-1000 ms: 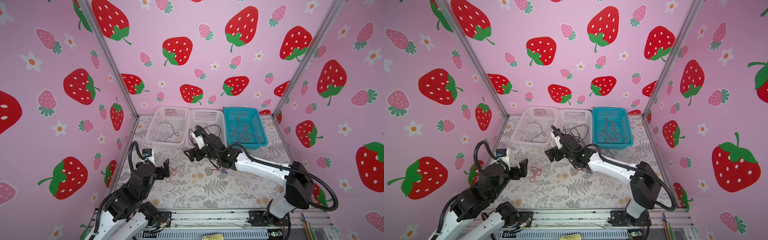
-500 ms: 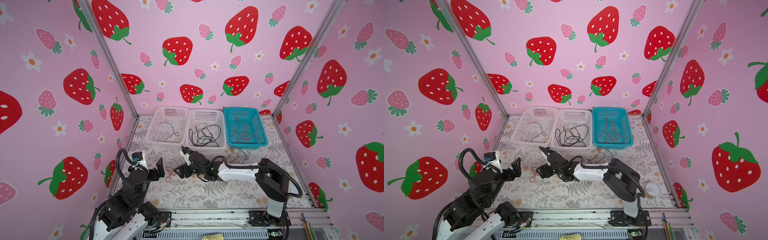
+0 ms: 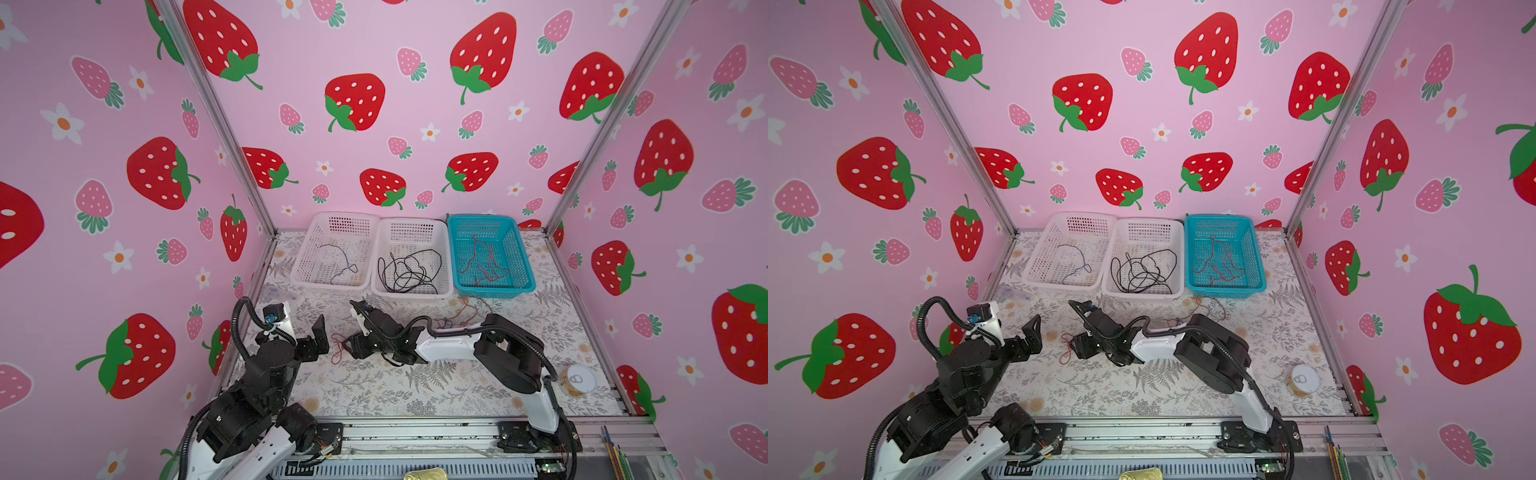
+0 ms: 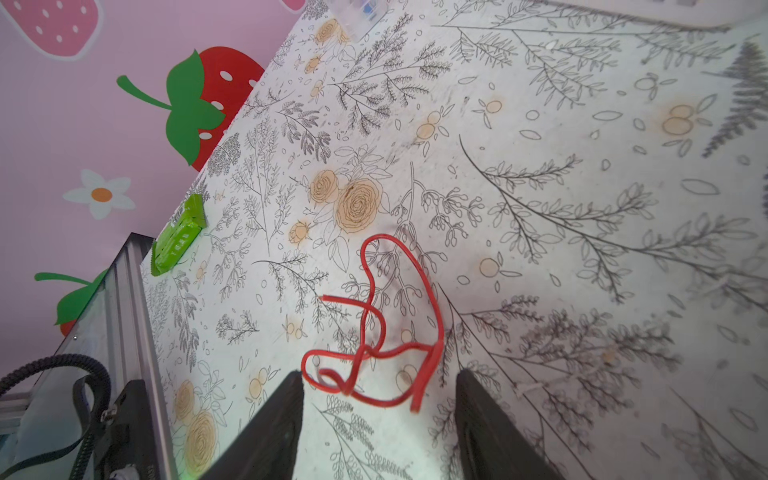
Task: Untangle the cables
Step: 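Grasp the small red wire with the right gripper and carry it over the teal basket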
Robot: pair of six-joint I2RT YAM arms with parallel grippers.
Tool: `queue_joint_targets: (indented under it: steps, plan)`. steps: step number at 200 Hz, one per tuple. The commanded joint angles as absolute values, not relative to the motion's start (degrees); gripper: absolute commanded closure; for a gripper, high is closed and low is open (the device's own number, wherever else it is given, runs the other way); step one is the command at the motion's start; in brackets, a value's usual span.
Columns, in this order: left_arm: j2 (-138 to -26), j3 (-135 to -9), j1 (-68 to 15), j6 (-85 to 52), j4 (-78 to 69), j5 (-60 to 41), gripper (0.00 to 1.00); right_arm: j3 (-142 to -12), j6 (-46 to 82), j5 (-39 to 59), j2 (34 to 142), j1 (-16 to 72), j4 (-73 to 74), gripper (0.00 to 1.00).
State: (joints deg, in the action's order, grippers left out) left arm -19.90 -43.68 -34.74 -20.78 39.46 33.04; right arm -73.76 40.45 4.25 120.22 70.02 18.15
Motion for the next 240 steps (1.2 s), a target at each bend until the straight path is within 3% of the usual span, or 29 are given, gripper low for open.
queue_joint_targets:
  steps: [1, 32, 74, 134, 192, 240]
  plan:
    - [-19.3, -43.4, -34.5, -21.3, 38.8, 34.8, 0.01, -76.4, 40.3, 1.8, 122.3, 70.4, 19.1, 0.41]
    - [-19.1, -43.4, -34.5, -21.2, 38.7, 34.8, 0.01, -79.8, 40.2, 1.3, 125.1, 70.3, 17.2, 0.47]
    - [-19.2, -43.4, -34.5, -21.1, 38.7, 34.9, 0.01, -80.0, 38.4, -1.6, 124.4, 70.2, 15.0, 0.69]
    - [-19.4, -43.3, -34.5, -21.0, 38.6, 34.9, 0.01, -77.2, 36.5, -2.8, 119.9, 70.1, 14.8, 0.87]
    - [-20.1, -43.3, -34.3, -21.0, 38.4, 34.7, 0.01, -67.1, 29.9, -9.9, 99.8, 69.2, 11.9, 0.94]
    - [-21.2, -43.3, -33.7, -20.8, 38.1, 33.0, 0.01, -58.4, 25.2, -16.8, 79.6, 61.1, 5.1, 0.97]
